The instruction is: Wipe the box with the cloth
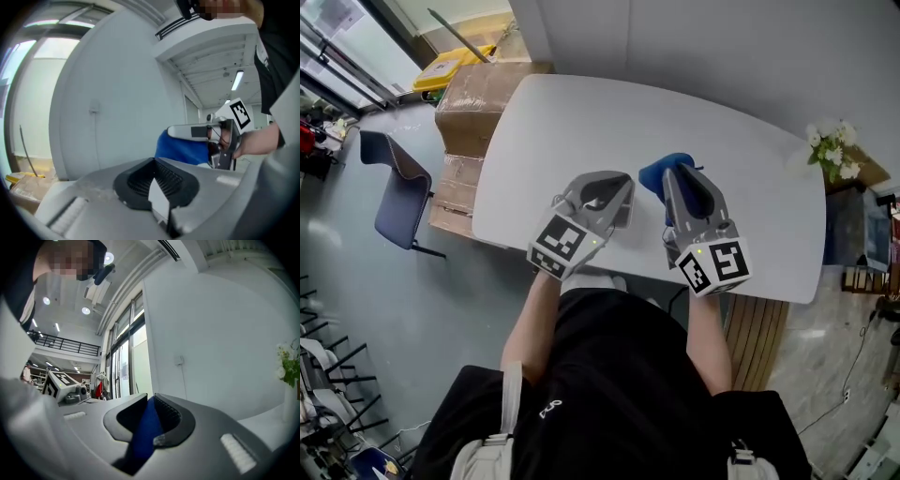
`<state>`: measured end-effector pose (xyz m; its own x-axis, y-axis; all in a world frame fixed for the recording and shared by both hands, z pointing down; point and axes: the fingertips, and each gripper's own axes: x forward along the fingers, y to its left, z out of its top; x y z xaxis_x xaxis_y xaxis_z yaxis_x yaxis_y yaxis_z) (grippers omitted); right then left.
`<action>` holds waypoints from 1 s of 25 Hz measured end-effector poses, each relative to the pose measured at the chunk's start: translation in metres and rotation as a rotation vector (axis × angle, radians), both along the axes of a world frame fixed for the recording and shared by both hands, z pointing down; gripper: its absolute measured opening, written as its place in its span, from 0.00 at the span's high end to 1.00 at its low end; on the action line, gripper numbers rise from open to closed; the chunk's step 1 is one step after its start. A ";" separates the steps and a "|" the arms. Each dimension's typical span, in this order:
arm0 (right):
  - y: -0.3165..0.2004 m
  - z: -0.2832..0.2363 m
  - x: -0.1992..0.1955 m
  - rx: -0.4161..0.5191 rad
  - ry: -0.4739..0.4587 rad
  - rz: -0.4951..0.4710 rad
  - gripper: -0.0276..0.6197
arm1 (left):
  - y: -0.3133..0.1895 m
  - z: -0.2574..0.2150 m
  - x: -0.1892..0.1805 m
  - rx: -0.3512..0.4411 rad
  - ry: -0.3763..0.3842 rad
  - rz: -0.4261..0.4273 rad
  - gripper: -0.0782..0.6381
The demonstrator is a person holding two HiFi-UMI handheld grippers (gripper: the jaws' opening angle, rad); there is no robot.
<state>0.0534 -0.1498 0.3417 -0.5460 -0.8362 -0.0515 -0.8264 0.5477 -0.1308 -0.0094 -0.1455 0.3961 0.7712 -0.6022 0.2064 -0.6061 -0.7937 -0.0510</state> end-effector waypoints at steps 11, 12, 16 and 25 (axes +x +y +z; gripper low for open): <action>0.000 -0.009 -0.004 -0.005 0.057 0.102 0.91 | -0.020 -0.041 -0.033 0.083 0.221 -0.366 0.89; 0.000 -0.009 -0.006 -0.005 0.061 0.103 0.91 | -0.020 -0.043 -0.034 0.085 0.227 -0.372 0.89; 0.002 -0.013 -0.014 0.002 0.072 0.086 0.91 | -0.020 -0.050 -0.036 0.095 0.242 -0.378 0.89; 0.001 -0.019 -0.021 0.020 0.075 0.069 0.91 | -0.022 -0.055 -0.040 0.104 0.243 -0.374 0.89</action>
<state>0.0320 -0.1491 0.3224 -0.4897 -0.8714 -0.0295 -0.8695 0.4906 -0.0567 -0.0495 -0.1676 0.3408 0.5158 -0.8562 -0.0295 -0.8541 -0.5166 0.0600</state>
